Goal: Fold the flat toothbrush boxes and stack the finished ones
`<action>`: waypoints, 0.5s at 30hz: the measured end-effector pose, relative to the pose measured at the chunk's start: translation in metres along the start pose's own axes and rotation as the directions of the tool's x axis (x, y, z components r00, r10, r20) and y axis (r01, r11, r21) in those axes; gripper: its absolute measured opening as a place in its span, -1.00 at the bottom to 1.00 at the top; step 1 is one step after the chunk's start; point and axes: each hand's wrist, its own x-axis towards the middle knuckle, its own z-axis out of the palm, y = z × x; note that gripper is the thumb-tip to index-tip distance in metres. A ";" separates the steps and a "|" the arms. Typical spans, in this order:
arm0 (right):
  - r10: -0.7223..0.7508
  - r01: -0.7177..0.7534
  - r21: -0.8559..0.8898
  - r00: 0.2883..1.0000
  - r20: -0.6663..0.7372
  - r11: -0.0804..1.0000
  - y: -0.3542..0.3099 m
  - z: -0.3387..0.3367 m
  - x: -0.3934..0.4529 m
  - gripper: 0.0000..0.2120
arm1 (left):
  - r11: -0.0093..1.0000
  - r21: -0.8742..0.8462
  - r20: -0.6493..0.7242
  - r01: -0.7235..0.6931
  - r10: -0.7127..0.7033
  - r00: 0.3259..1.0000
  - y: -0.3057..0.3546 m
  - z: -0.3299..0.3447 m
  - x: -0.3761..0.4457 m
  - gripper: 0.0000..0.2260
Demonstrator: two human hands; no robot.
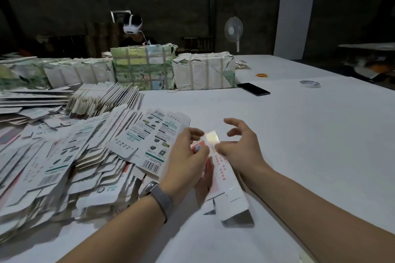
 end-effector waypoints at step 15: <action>0.051 -0.051 0.481 0.999 0.013 0.875 -0.001 -0.004 0.006 -0.88 | 0.772 -0.558 0.167 0.305 -0.256 0.952 0.008 -0.016 0.002 -0.58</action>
